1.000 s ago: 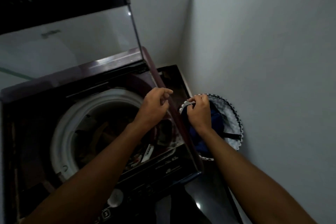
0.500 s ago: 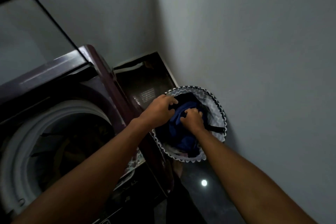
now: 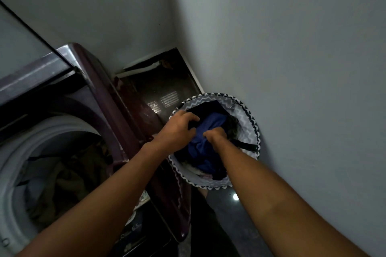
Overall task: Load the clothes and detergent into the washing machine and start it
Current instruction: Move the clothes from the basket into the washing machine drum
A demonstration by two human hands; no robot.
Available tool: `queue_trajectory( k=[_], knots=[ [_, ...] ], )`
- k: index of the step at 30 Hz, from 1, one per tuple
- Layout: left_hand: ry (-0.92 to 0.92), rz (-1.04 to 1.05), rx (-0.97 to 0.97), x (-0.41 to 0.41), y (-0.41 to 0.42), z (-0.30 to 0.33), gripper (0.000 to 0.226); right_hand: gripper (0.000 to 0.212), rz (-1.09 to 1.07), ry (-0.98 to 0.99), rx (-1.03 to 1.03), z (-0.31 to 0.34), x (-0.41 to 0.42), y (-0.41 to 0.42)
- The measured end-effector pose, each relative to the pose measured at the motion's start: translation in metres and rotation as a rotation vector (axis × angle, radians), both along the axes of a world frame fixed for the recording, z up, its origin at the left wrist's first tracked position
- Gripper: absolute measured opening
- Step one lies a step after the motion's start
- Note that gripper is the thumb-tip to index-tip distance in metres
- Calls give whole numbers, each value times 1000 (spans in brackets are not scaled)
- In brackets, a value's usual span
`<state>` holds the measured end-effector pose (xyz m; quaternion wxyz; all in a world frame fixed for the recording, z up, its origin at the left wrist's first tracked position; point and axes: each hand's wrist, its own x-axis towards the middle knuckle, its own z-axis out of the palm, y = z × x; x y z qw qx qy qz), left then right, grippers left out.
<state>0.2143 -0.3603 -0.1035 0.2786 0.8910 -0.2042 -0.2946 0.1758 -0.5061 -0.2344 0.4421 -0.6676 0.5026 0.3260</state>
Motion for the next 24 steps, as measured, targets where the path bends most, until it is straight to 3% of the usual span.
queue_trajectory(
  k=[4, 7, 9, 11, 15, 17, 19, 24],
  knots=[
    [35, 51, 13, 1, 1, 0, 38, 42, 14, -95, -248, 25, -3, -6],
    [59, 27, 54, -2, -4, 0, 41, 42, -42, -151, -158, 42, 5, -10],
    [111, -6, 95, -7, -8, 2, 45, 28, -136, -239, -17, 60, 8, -10],
    [148, -34, 122, -15, -11, 6, 61, 34, -220, -305, 146, 85, 10, -10],
    [232, -37, 95, -25, -7, 16, 120, 30, -274, -326, 410, 140, 10, -16],
    [286, -22, -21, -33, -1, 21, 137, 32, -267, -350, 509, 169, 11, -16],
    [239, 37, -221, -40, 3, 27, 139, 40, -242, -430, 567, 195, 15, -13],
    [92, 227, -610, -56, 19, 71, 128, 10, -172, -580, 695, 262, 19, 20]
  ],
)
